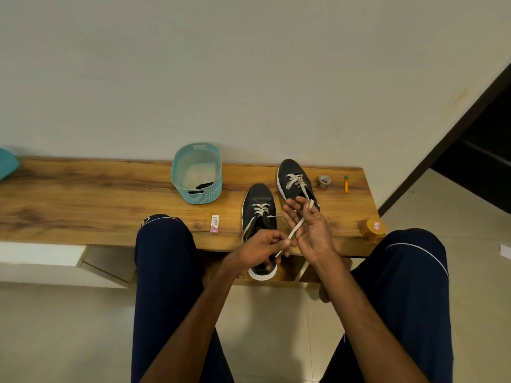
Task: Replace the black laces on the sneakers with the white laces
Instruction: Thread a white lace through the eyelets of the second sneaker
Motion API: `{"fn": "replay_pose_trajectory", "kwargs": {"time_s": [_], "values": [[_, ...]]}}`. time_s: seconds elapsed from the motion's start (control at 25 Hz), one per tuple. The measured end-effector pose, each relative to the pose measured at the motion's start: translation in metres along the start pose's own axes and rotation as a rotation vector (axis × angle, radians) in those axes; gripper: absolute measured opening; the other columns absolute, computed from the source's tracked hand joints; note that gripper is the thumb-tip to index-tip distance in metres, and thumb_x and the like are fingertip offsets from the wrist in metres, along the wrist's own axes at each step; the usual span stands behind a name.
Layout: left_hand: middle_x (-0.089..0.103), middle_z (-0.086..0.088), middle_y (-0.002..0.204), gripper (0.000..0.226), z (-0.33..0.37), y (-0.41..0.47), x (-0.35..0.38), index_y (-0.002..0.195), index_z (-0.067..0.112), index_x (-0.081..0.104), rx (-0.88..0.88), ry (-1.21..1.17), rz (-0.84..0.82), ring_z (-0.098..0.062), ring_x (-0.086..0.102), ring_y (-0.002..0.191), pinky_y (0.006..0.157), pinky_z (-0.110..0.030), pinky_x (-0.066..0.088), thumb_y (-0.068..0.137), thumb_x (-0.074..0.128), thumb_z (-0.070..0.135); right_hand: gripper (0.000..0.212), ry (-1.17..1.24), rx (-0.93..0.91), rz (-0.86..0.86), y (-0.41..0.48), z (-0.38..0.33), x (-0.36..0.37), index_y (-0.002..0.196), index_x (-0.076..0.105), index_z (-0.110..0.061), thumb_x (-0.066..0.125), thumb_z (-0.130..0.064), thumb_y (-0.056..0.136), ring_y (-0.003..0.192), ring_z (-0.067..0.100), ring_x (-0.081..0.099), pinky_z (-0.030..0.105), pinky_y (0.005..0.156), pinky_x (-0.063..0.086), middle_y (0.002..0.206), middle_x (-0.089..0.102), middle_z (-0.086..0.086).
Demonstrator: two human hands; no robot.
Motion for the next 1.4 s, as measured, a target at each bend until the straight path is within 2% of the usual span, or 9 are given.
{"fn": "replay_pose_trajectory", "kwargs": {"time_s": [0.16,0.24,0.36,0.48,0.6,0.76,0.96,1.2,1.4], "values": [[0.068,0.001,0.082,0.018,0.000,-0.003,-0.023,0.107,0.010,0.068,0.038,0.065,0.240,-0.009,0.055,0.059,0.045,-0.019,0.039,0.101,0.051,0.011,0.028,-0.148,-0.030,0.041,0.000,-0.002,-0.008,0.107,0.061,-0.006,0.035,-0.014,0.107,0.096,0.022,0.072,0.030,0.083,0.057,0.101,0.074,0.011],[0.073,0.003,0.087,0.020,0.000,-0.007,-0.040,0.112,0.011,0.068,0.035,0.142,0.392,-0.011,0.059,0.062,0.050,-0.022,0.046,0.100,0.052,0.008,0.030,-0.418,0.008,0.084,0.000,-0.004,-0.016,0.108,0.063,-0.008,0.035,-0.018,0.108,0.098,0.023,0.070,0.034,0.087,0.055,0.101,0.074,0.010],[0.074,0.009,0.083,0.016,0.004,-0.014,-0.056,0.104,0.018,0.071,0.063,0.296,0.604,-0.011,0.066,0.065,0.064,-0.026,0.056,0.097,0.059,0.011,0.039,-1.178,0.077,0.092,-0.003,-0.005,-0.025,0.100,0.067,-0.013,0.040,-0.040,0.105,0.088,0.025,0.070,0.039,0.081,0.054,0.090,0.074,0.005],[0.072,0.012,0.083,0.006,0.005,-0.015,-0.057,0.093,0.025,0.070,0.065,0.428,0.634,-0.001,0.066,0.074,0.070,-0.024,0.056,0.093,0.066,0.019,0.045,-2.008,-0.141,0.305,-0.007,-0.018,-0.020,0.095,0.059,-0.017,0.045,-0.059,0.097,0.077,0.018,0.063,0.032,0.065,0.048,0.083,0.066,-0.001],[0.067,0.017,0.082,0.005,0.007,-0.011,-0.052,0.096,0.028,0.070,0.054,0.588,0.588,0.005,0.060,0.078,0.072,-0.021,0.050,0.093,0.066,0.029,0.026,-1.797,-0.416,0.178,-0.007,-0.010,0.002,0.099,0.058,-0.023,0.055,-0.049,0.096,0.084,0.009,0.057,0.027,0.068,0.047,0.090,0.060,-0.008],[0.072,0.012,0.089,0.010,0.008,-0.008,-0.051,0.100,0.026,0.071,0.101,0.553,0.586,0.003,0.063,0.081,0.071,-0.020,0.050,0.092,0.067,0.030,0.019,-1.339,-0.285,-0.190,-0.004,0.021,0.013,0.110,0.069,-0.015,0.057,-0.025,0.100,0.096,0.004,0.062,0.024,0.084,0.052,0.101,0.069,-0.005],[0.072,0.010,0.094,0.013,0.010,-0.007,-0.053,0.100,0.024,0.073,0.111,0.601,0.635,-0.004,0.064,0.085,0.073,-0.025,0.051,0.090,0.070,0.032,0.013,-1.252,-0.207,-0.148,0.003,0.023,0.005,0.098,0.075,-0.015,0.066,-0.023,0.094,0.078,0.003,0.066,0.016,0.074,0.052,0.081,0.072,-0.006],[0.067,0.010,0.098,0.017,0.012,-0.005,-0.052,0.103,0.024,0.068,0.088,0.711,0.693,-0.005,0.060,0.090,0.072,-0.022,0.047,0.087,0.072,0.029,0.009,-1.284,-0.025,-0.177,0.011,0.025,-0.008,0.091,0.075,-0.014,0.070,-0.022,0.092,0.078,0.010,0.065,0.026,0.077,0.052,0.078,0.071,-0.001],[0.060,0.004,0.106,0.037,-0.011,0.000,-0.070,0.116,0.017,0.060,-0.037,0.519,0.782,-0.009,0.056,0.092,0.071,-0.024,0.043,0.086,0.074,0.031,0.010,-1.261,-0.140,-0.021,0.025,0.016,-0.013,0.094,0.075,-0.017,0.068,-0.024,0.092,0.084,0.011,0.065,0.023,0.077,0.049,0.084,0.070,-0.004]]}}
Point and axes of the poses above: each hand's wrist, its own y-axis towards the middle knuckle, its own x-axis out of the palm, z = x × y, the point moved 5 cm from there along y, towards the middle knuckle
